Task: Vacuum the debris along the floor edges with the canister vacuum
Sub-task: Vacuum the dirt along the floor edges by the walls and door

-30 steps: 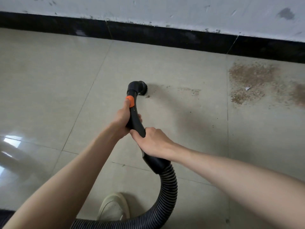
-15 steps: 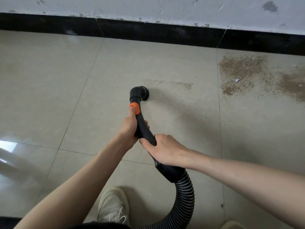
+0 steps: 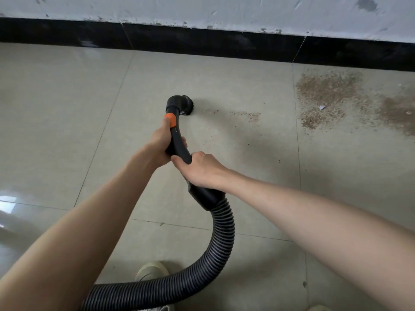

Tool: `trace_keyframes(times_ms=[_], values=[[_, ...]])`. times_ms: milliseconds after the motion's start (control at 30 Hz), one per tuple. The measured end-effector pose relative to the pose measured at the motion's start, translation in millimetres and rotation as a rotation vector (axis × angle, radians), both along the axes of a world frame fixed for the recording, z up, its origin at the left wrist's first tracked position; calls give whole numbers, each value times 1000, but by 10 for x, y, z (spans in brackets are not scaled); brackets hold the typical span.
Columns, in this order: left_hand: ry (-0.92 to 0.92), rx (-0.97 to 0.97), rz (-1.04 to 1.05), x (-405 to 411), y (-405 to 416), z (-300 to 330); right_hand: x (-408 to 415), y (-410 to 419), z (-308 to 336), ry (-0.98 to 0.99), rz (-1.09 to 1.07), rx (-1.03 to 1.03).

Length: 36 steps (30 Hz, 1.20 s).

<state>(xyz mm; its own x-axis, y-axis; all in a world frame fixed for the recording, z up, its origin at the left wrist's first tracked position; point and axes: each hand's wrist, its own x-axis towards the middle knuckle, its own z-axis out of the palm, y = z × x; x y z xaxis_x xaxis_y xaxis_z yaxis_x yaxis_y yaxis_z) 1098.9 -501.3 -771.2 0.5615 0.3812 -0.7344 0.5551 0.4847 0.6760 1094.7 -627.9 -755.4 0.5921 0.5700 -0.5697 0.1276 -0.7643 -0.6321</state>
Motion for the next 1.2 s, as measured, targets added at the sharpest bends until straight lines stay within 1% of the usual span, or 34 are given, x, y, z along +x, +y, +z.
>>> trace_keyframes(times_ms=[300,667,967,1200], values=[[0,-37,-24,-64,-386,-63,-133,-416,13,3,-32,-24],[-6,-54,-159,246,-886,16,33,-877,78,35,-191,-32],[-12,-117,-182,332,-1243,-60,46,-1237,53,-35,-220,-64],[-9,-103,-212,385,-1452,-145,27,-1432,-11,-40,-254,-65]])
